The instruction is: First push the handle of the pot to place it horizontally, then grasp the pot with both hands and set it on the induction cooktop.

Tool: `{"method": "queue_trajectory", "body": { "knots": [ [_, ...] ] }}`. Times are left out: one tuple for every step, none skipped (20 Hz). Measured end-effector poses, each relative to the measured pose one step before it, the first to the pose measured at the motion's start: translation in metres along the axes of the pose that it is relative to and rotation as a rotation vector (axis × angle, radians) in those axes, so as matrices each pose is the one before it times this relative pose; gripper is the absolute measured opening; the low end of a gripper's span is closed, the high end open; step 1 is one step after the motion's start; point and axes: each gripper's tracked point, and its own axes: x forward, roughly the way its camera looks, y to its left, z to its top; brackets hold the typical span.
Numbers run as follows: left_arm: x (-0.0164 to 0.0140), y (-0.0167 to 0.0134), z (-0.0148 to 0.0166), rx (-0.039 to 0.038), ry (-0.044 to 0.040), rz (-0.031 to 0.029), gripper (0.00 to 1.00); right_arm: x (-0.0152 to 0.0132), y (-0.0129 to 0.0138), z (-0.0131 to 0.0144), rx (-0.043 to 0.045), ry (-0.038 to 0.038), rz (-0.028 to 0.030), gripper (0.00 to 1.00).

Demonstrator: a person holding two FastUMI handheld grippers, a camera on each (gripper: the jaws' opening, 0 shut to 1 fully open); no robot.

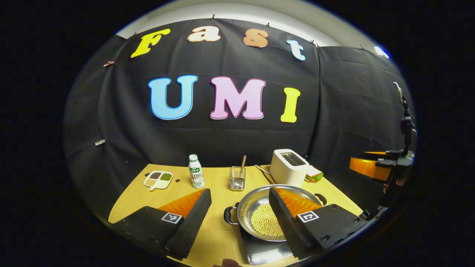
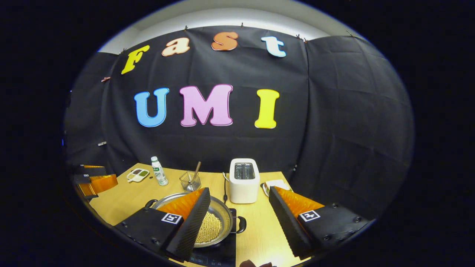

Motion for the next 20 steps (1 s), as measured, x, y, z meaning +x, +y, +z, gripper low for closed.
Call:
{"method": "queue_trajectory", "body": {
  "knots": [
    [-0.00745,-0.00013,0.00684,0.00566,-0.01660,0.00246,0.97,-0.00862,0.00408,0.00638,-0.00058,-0.01516,0.00665,0.99],
    [-0.00661,0.00042,0.00815,0.00192,-0.02194,0.00268,0.97,-0.00700,0.00454,0.00515,0.00421,-0.01075,0.00729,0.99],
    [-0.00743,-0.00185,0.00874,-0.00112,-0.02193,-0.00070,0.97,-0.00607,0.00249,0.00477,0.00210,-0.01271,0.00311,0.98],
    [-0.00769,-0.00089,0.00840,-0.00469,-0.02354,0.00102,0.96,-0.00498,0.00267,0.00470,-0.00269,-0.01593,0.00318,0.99],
    [-0.00689,0.00052,0.00606,-0.00356,-0.02226,0.00398,0.97,-0.00402,0.00199,0.00497,-0.00958,-0.01708,-0.00080,0.99],
    [-0.00625,0.00249,0.00539,-0.00339,-0.02232,0.00997,0.97,-0.00371,0.00130,0.00453,-0.00816,-0.01459,-0.00141,0.99],
    [-0.00441,0.00183,0.00462,-0.00245,-0.01729,0.00731,0.97,-0.00355,0.00285,0.00469,-0.00543,-0.01431,0.00289,0.99],
    [-0.00495,0.00124,0.00597,0.00029,-0.01947,0.00481,0.96,-0.00349,0.00292,0.00490,-0.00058,-0.01299,0.00345,0.99],
    [-0.00535,0.00071,0.00498,0.00213,-0.01557,0.00724,0.96,-0.00295,0.00278,0.00510,0.00347,-0.01255,0.00277,0.99],
    [-0.00490,0.00340,0.00488,0.00318,-0.01193,0.00798,0.96,-0.00303,0.00185,0.00456,0.00496,-0.01068,0.00307,0.99],
    [-0.00260,0.00302,0.00377,0.00387,-0.01292,0.00579,0.97,-0.00473,0.00070,0.00689,0.00083,-0.01416,0.00187,0.99],
    [-0.00284,0.00187,0.00352,0.00158,-0.01037,0.00549,0.97,-0.00261,-0.00001,0.00378,0.00300,-0.00770,0.00040,0.98],
    [-0.00304,0.00519,-0.00121,-0.00094,-0.00608,0.00446,0.97,-0.00380,0.00048,0.00521,0.00967,-0.00851,0.00206,0.98],
    [-0.00539,0.00102,0.00388,-0.00291,-0.00209,0.00400,0.97,-0.00379,-0.00057,0.00518,0.01166,-0.01292,-0.00125,0.98],
    [-0.00387,0.00032,0.00302,-0.00469,-0.00333,0.00252,0.97,-0.00176,-0.00219,0.00525,0.00792,-0.01651,-0.00431,0.98],
    [-0.00272,-0.00019,0.00276,-0.00441,-0.00543,0.00016,0.97,-0.00142,-0.00317,0.00512,0.00152,-0.01670,-0.00986,0.98],
    [0.00137,0.00193,0.00037,-0.00154,-0.00750,0.00025,0.97,-0.00043,-0.00379,0.00257,-0.00235,-0.01431,-0.01105,0.98],
    [-0.00056,-0.00016,0.00200,0.00345,-0.00554,-0.00160,0.97,-0.00008,-0.00258,0.00000,-0.00397,-0.00745,-0.00822,0.98],
    [-0.00148,0.00011,0.00190,0.00568,-0.00366,0.00050,0.98,-0.00177,-0.00205,-0.00191,-0.00322,0.00284,-0.00702,0.98],
    [-0.00021,-0.00039,0.00032,0.00591,-0.00628,-0.00056,1.00,-0.00148,-0.00092,-0.00086,0.00200,0.00396,-0.00331,0.98]
  ]
}}
